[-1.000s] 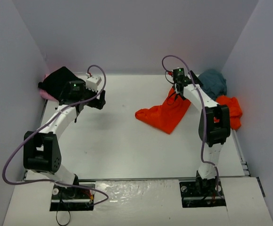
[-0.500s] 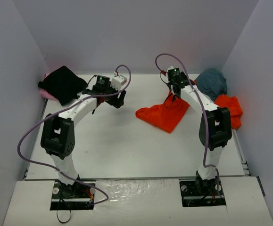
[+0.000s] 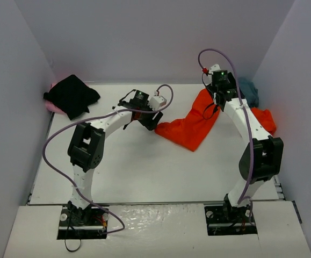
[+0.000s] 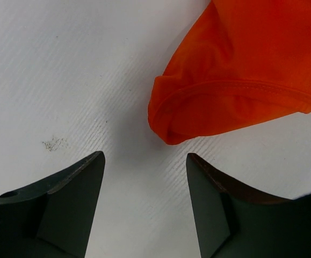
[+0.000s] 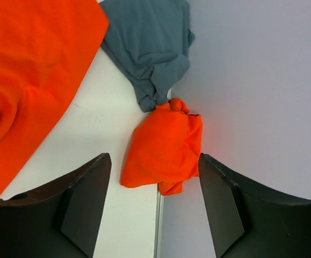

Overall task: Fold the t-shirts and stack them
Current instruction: Flatten the tshirt out

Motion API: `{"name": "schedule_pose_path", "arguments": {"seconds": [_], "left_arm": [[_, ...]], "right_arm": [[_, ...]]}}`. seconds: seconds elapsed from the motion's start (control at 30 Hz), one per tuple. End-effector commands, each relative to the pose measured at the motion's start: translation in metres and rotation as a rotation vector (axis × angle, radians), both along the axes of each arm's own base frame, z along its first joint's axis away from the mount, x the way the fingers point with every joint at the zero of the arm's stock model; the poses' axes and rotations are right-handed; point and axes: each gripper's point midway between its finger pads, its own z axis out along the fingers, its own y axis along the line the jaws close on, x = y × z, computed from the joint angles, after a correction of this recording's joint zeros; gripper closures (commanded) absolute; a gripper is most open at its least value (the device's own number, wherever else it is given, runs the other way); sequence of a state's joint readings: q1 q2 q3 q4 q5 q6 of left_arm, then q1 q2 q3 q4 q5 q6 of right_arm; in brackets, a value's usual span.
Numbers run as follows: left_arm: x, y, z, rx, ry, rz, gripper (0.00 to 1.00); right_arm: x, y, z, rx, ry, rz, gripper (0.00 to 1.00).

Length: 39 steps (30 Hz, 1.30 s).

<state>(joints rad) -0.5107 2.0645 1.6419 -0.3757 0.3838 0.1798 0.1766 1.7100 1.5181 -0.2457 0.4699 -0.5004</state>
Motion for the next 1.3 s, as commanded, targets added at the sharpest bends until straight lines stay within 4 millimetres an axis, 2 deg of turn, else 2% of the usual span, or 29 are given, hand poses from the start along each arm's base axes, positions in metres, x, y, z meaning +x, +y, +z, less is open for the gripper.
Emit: {"name": "schedule_pose_path", "arguments": {"seconds": [0.0,0.27,0.47,0.53,0.6,0.63,0.73,0.87,0.93,0.97,1.03,1.07,1.13,1.2,1.27], "left_arm": [[0.018,-0.010,0.033,-0.034,-0.058,-0.012,0.41],[0.026,-0.024,0.010,-0.038,0.012,-0.024,0.42],[0.017,-0.037,0.001,-0.046,0.046,-0.057,0.44],[0.013,-0.041,-0.004,-0.055,0.070,-0.072,0.61],[0.010,-0.046,-0.006,-0.060,0.081,-0.084,0.93],[0.010,-0.047,-0.008,-0.060,0.087,-0.084,1.00],[0.008,-0.051,-0.014,-0.065,0.109,-0.092,1.00],[0.010,-0.055,-0.008,-0.048,0.089,-0.085,1.00],[0.021,-0.042,0.002,0.006,0.023,-0.026,1.00],[0.029,-0.032,0.014,0.025,-0.026,0.009,1.00],[0.048,0.003,0.057,0.047,-0.161,0.109,1.00],[0.059,0.032,0.062,0.069,-0.183,0.176,1.00],[0.075,0.079,0.092,0.067,-0.247,0.289,1.00],[0.083,0.135,0.147,0.050,-0.356,0.408,1.00],[0.086,0.185,0.186,0.059,-0.438,0.506,1.00]], "right_arm": [[-0.002,0.002,0.016,0.016,-0.058,0.002,0.37],[-0.009,0.001,0.012,0.043,-0.055,0.013,0.36],[-0.008,0.000,0.006,0.048,-0.049,0.010,0.36],[-0.009,-0.001,0.007,0.051,-0.051,0.008,0.36],[-0.010,-0.001,0.006,0.048,-0.050,0.010,0.36],[-0.011,-0.002,0.007,0.048,-0.051,0.009,0.36],[-0.012,-0.002,0.007,0.051,-0.054,0.010,0.36],[-0.012,-0.003,0.004,0.054,-0.048,0.010,0.36],[-0.012,-0.003,0.003,0.054,-0.048,0.011,0.36],[-0.012,-0.003,0.003,0.054,-0.050,0.010,0.35],[-0.012,-0.006,0.001,0.054,-0.051,0.006,0.35],[-0.011,-0.005,0.000,0.060,-0.049,0.012,0.35],[-0.009,-0.003,-0.005,0.069,-0.045,0.017,0.35],[-0.006,0.001,-0.011,0.088,-0.036,0.028,0.35],[-0.003,0.006,-0.015,0.108,-0.030,0.039,0.35]]}}
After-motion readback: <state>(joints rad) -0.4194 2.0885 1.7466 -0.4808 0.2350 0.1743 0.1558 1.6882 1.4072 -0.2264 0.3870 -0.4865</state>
